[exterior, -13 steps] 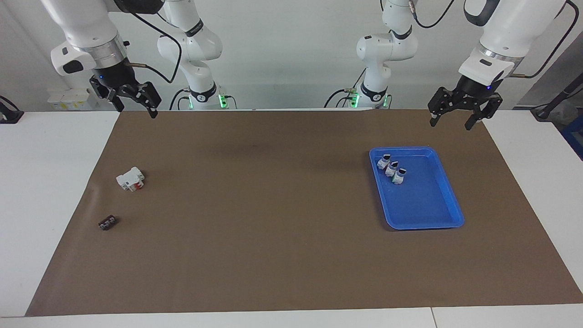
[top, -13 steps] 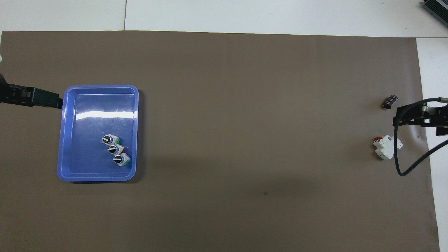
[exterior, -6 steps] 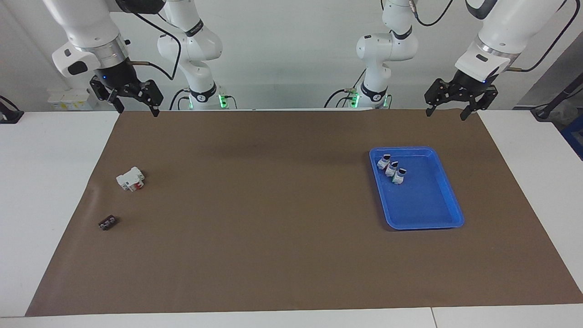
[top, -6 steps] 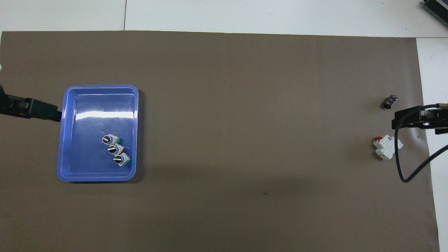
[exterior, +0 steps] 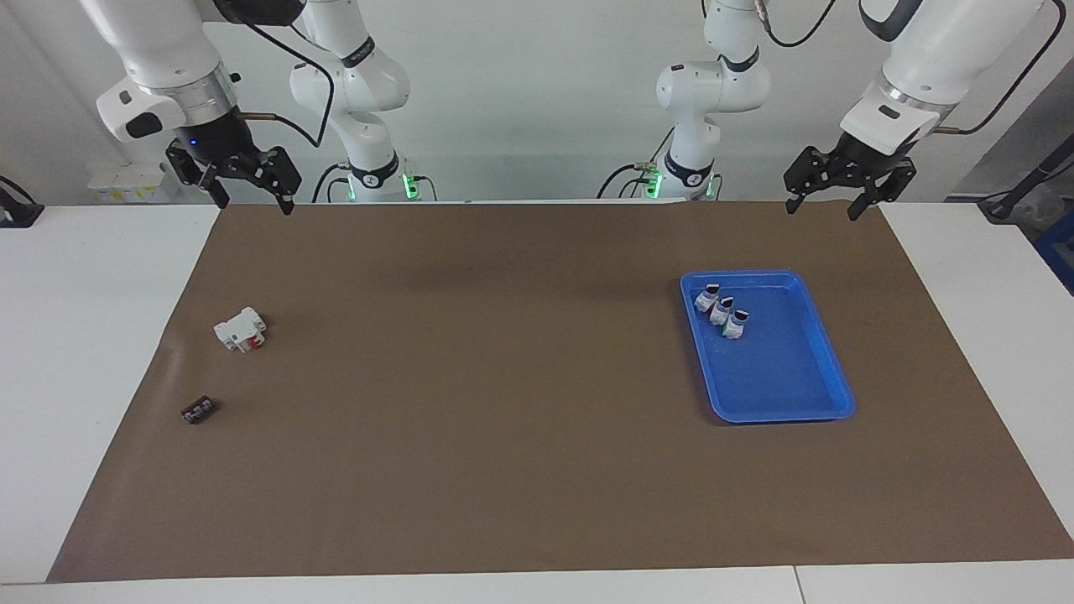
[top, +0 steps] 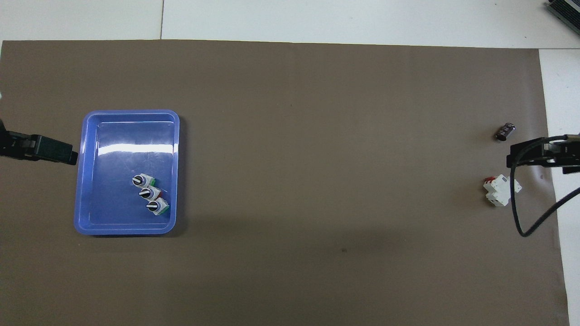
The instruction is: Turn and place switch with both arms
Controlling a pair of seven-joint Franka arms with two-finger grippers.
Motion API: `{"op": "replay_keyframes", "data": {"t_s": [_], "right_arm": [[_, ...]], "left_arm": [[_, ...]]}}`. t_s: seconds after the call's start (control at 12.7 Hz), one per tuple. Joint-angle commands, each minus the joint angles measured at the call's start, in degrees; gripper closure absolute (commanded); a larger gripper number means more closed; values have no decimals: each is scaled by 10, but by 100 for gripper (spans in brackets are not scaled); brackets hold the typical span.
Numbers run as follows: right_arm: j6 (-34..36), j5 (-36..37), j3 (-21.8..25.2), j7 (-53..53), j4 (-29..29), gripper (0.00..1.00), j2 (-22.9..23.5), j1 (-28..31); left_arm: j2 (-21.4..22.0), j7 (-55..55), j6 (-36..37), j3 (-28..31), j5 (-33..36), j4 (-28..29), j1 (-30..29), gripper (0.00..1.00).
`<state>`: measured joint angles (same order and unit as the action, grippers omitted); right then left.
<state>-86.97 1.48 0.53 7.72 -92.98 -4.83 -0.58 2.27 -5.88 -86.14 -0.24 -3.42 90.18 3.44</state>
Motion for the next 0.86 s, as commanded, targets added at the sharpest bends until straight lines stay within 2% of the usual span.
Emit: {"op": "replay_keyframes", "data": {"t_s": [0.0, 0.79], "right_arm": [[0, -3, -8, -14, -15, 0, -15, 5], [-2, -3, -11, -38, -11, 0, -17, 6]], "left_arm": [[20, -7, -3, 4, 13, 22, 4, 0], [22, -5, 4, 3, 26, 22, 3, 0]]}}
